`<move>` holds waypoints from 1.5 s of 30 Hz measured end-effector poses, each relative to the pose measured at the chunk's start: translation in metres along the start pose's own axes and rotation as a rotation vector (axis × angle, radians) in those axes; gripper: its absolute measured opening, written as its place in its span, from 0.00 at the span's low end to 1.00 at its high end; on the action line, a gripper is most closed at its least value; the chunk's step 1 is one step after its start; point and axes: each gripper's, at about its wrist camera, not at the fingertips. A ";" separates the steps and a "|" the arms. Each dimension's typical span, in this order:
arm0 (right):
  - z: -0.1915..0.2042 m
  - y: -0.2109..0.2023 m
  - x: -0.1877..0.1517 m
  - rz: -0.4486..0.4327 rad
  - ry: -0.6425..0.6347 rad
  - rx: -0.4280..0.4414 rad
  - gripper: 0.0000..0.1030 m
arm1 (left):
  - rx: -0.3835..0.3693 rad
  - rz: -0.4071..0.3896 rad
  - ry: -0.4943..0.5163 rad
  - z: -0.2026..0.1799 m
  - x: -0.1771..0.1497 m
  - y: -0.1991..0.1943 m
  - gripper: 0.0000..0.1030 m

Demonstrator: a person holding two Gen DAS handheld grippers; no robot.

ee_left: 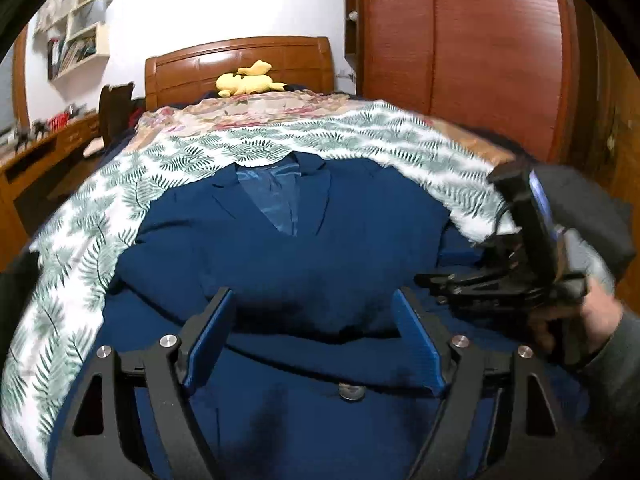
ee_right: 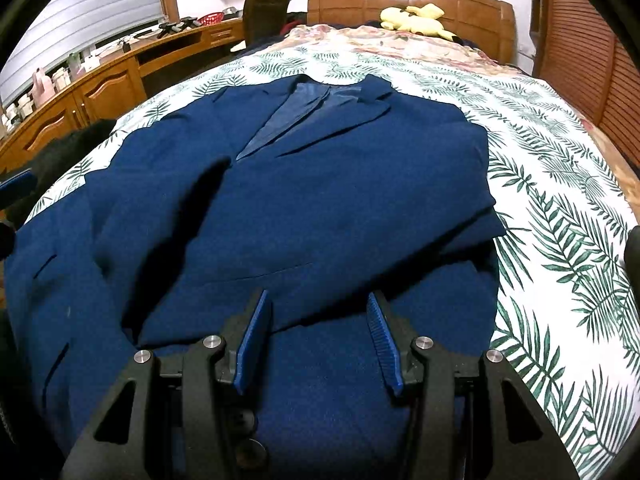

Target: Fold large clothes

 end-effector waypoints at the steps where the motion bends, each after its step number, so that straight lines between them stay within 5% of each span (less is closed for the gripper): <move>1: 0.001 -0.002 -0.004 -0.002 -0.003 -0.005 0.50 | 0.010 0.010 0.016 -0.001 -0.001 0.005 0.78; 21: -0.005 -0.006 -0.005 0.002 0.027 0.029 0.51 | -0.054 0.221 0.074 -0.013 0.059 0.109 0.78; 29: -0.005 -0.006 -0.005 -0.001 0.033 0.035 0.51 | 0.019 0.359 0.125 -0.014 0.068 0.141 0.41; 33: -0.006 -0.007 -0.006 -0.004 0.036 0.037 0.51 | -0.033 0.425 0.108 -0.008 0.058 0.144 0.12; 37: -0.005 -0.007 -0.007 -0.007 0.038 0.030 0.51 | -0.035 0.390 0.121 -0.006 0.053 0.125 0.04; 45: 0.002 -0.010 -0.008 -0.013 0.028 -0.005 0.52 | -0.007 0.192 0.073 0.015 0.050 0.038 0.04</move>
Point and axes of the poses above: each gripper's, at about its wrist camera, not at the fingertips, and y roughly the way its jaws point, z to its left, x to its top, and after that the axes turned 3 degrees about x, right-handed
